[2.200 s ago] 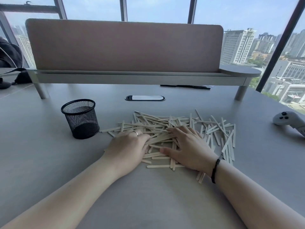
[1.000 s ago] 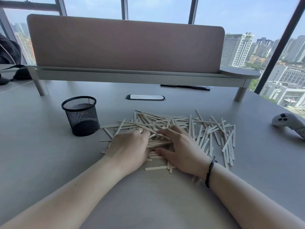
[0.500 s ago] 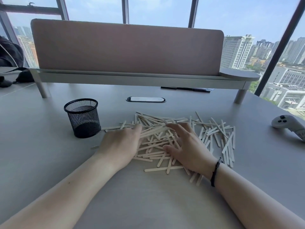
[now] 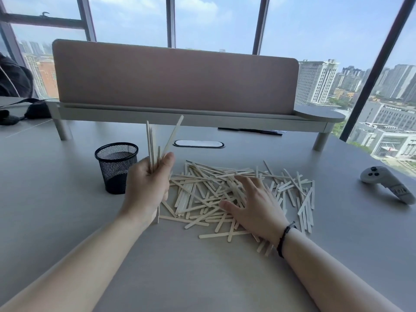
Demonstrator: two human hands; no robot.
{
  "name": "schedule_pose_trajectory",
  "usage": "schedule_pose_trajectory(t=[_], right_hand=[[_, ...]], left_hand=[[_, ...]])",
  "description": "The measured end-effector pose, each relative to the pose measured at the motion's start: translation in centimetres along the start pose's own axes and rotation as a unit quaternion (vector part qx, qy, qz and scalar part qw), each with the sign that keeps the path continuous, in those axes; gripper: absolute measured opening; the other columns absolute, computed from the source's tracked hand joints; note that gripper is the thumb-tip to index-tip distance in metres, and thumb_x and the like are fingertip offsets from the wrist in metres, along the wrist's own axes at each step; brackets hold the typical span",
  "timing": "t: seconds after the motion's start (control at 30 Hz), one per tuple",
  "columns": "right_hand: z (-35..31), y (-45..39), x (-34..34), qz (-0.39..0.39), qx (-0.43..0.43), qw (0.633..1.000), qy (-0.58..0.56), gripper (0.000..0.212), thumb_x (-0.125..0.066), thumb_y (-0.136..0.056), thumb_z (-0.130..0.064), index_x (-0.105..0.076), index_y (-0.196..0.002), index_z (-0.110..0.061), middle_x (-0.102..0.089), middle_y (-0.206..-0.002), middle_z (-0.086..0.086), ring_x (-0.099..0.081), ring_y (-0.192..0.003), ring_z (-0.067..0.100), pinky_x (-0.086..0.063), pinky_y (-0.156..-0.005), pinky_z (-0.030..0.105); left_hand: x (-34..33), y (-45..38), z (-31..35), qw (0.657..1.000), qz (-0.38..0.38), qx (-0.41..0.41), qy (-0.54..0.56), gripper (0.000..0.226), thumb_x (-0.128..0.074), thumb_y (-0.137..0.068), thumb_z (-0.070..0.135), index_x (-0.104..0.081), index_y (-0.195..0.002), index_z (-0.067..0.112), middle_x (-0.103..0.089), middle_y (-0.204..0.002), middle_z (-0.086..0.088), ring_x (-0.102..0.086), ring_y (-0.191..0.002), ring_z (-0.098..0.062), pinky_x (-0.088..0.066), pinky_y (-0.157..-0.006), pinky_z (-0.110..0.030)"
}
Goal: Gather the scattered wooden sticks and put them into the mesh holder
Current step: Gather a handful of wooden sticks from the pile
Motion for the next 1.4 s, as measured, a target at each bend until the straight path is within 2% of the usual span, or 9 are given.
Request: schedule_pose_trajectory(t=[0.1, 0.23, 0.33, 0.43, 0.53, 0.63, 0.9, 1.2, 1.4], right_hand=[[-0.6, 0.1, -0.4, -0.035, -0.025, 0.998, 0.036, 0.094, -0.047, -0.073, -0.086, -0.027, -0.150, -0.034, -0.039, -0.149, -0.002, -0.037, -0.136, 0.024, -0.028, -0.112, 0.038], [-0.9, -0.7, -0.5, -0.056, -0.039, 0.997, 0.027, 0.105, -0.047, -0.068, -0.090, -0.027, -0.150, -0.028, -0.038, -0.151, 0.001, -0.036, -0.138, 0.027, -0.032, -0.112, 0.040], [-0.9, -1.6, -0.5, -0.045, -0.061, 0.997, 0.003, 0.101, -0.057, -0.070, -0.083, -0.034, -0.147, -0.023, -0.043, -0.147, 0.006, -0.039, -0.135, 0.029, -0.036, -0.108, 0.040], [-1.3, -2.1, -1.1, -0.011, -0.052, 0.999, 0.000, 0.081, -0.062, -0.079, -0.070, -0.044, -0.142, -0.023, -0.054, -0.138, 0.007, -0.046, -0.127, 0.031, -0.038, -0.101, 0.038], [-1.8, -2.2, -1.6, 0.012, -0.028, 0.999, 0.017, 0.068, -0.064, -0.084, -0.061, -0.048, -0.137, -0.021, -0.055, -0.129, 0.010, -0.053, -0.117, 0.032, -0.043, -0.094, 0.037], [-1.9, -2.5, -1.8, 0.008, -0.018, 0.999, 0.051, 0.066, -0.059, -0.086, -0.063, -0.049, -0.134, -0.020, -0.052, -0.124, 0.012, -0.056, -0.110, 0.035, -0.045, -0.093, 0.040], [-1.4, -3.5, -1.4, -0.013, 0.007, 0.998, 0.068, 0.084, -0.060, -0.070, -0.081, -0.052, -0.125, -0.018, -0.058, -0.117, 0.009, -0.062, -0.102, 0.032, -0.053, -0.081, 0.041], [-0.4, -3.4, -0.8, 0.031, 0.053, 0.989, 0.134, 0.047, -0.057, -0.089, -0.060, -0.061, -0.104, -0.016, -0.063, -0.104, 0.004, -0.064, -0.086, 0.030, -0.053, -0.069, 0.039], [-0.5, -3.3, -0.7, 0.040, 0.072, 0.983, 0.165, 0.044, -0.051, -0.092, -0.063, -0.046, -0.080, -0.021, -0.061, -0.097, 0.002, -0.062, -0.081, 0.026, -0.044, -0.061, 0.034]], left_hand=[[-0.1, 0.6, -0.4, 1.000, -0.024, -0.010, -0.009, 0.048, -0.069, -0.092, 0.035, -0.039, -0.057, 0.021, -0.031, -0.047, -0.002, -0.025, -0.034, -0.012, -0.023, -0.042, -0.018], [-0.3, 1.2, -0.1, 0.997, -0.019, -0.045, -0.061, 0.062, -0.067, -0.083, 0.051, -0.032, -0.057, 0.006, -0.031, -0.047, -0.018, -0.030, -0.043, -0.024, -0.030, -0.042, -0.042], [-0.5, 1.5, 0.1, 0.993, -0.007, -0.073, -0.097, 0.068, -0.065, -0.086, 0.051, -0.031, -0.058, -0.001, -0.033, -0.050, -0.030, -0.033, -0.043, -0.036, -0.037, -0.045, -0.048], [-0.5, 1.7, -0.1, 0.989, -0.005, -0.078, -0.123, 0.067, -0.062, -0.088, 0.052, -0.031, -0.058, 0.000, -0.032, -0.051, -0.029, -0.034, -0.044, -0.037, -0.038, -0.046, -0.048], [-0.6, 1.8, -0.6, 0.991, -0.013, -0.058, -0.121, 0.061, -0.062, -0.087, 0.052, -0.028, -0.059, 0.010, -0.027, -0.051, -0.018, -0.028, -0.049, -0.025, -0.037, -0.047, -0.051], [-0.8, 1.8, -0.8, 0.991, -0.022, -0.047, -0.120, 0.057, -0.063, -0.087, 0.050, -0.027, -0.058, 0.016, -0.026, -0.051, -0.005, -0.026, -0.050, -0.020, -0.035, -0.045, -0.051], [-0.9, 2.0, -0.9, 0.986, -0.040, -0.061, -0.150, 0.059, -0.062, -0.088, 0.050, -0.027, -0.058, 0.014, -0.028, -0.051, -0.011, -0.030, -0.048, -0.023, -0.033, -0.044, -0.049], [-1.2, 2.0, -1.2, 0.981, -0.045, -0.084, -0.171, 0.056, -0.062, -0.094, 0.036, -0.026, -0.057, 0.016, -0.026, -0.049, 0.001, -0.026, -0.047, -0.016, -0.025, -0.049, -0.036], [-1.2, 2.2, -0.9, 0.983, -0.049, -0.076, -0.161, 0.057, -0.059, -0.093, 0.043, -0.025, -0.056, 0.018, -0.025, -0.049, -0.001, -0.025, -0.048, -0.018, -0.027, -0.045, -0.044]])
Point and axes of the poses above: each hand's wrist, its own y-axis away from the middle knuckle, its own x-axis out of the back of the hand, z = x × y, the point moved 1 cm from there along -y, towards the middle knuckle
